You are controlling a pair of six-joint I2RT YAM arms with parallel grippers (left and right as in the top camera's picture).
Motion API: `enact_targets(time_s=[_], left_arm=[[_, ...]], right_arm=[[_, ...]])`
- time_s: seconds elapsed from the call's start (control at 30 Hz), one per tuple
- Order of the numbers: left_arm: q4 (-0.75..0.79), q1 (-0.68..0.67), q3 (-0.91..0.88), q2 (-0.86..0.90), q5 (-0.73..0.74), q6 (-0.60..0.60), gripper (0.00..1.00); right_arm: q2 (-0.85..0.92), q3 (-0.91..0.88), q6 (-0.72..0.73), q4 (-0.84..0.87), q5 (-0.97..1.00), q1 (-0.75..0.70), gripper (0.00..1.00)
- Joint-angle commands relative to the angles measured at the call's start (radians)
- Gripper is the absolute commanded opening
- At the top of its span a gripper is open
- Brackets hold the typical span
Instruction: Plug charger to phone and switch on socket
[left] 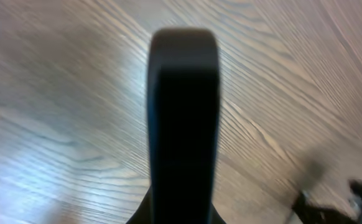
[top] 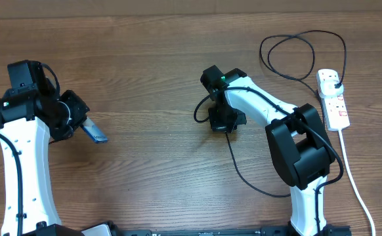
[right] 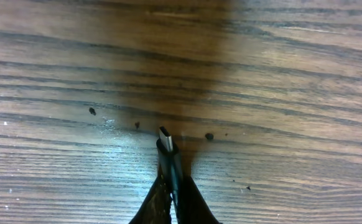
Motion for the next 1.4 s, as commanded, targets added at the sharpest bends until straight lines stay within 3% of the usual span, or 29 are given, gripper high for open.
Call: enact_targets(time_s=[0.0, 0.17, 0.4, 0.5, 0.7, 0.83, 0.93, 1.13, 1.37], left_arm=[[0.005, -0.002, 0.013, -0.018, 0.223, 0.156, 0.04], [0.019, -0.002, 0.013, -0.018, 0.407, 0.213, 0.04], [0.110, -0.002, 0.013, -0.018, 0.780, 0.309, 0.04], [0.134, -0.002, 0.013, -0.018, 0.964, 0.375, 0.04], [0.138, -0.002, 0.013, -0.021, 1.104, 0.443, 0.04], [0.172, -0.002, 0.013, -0.031, 1.278, 0.494, 0.04], [0.208, -0.002, 0.014, -0.039, 1.339, 0.492, 0.05], [0.227, -0.001, 0.014, -0.048, 1.338, 0.404, 0.05], [0.272, -0.002, 0.014, -0.048, 1.328, 0.169, 0.04]], right_arm=[[0.037, -0.045, -0.090, 0.045, -0.074, -0.008, 0.04], [-0.114, -0.045, -0.194, 0.044, -0.291, -0.036, 0.04], [-0.336, -0.045, -0.342, 0.011, -0.599, -0.048, 0.04], [-0.410, -0.045, -0.471, -0.056, -0.748, -0.048, 0.04], [-0.467, -0.045, -0.674, -0.120, -1.064, -0.048, 0.04], [-0.467, -0.045, -0.785, -0.122, -1.279, -0.035, 0.04], [-0.467, -0.045, -0.874, -0.117, -1.408, -0.016, 0.04], [-0.467, -0.045, -0.904, -0.056, -1.526, 0.016, 0.04], [-0.466, -0.045, -0.903, 0.007, -1.598, 0.027, 0.04]])
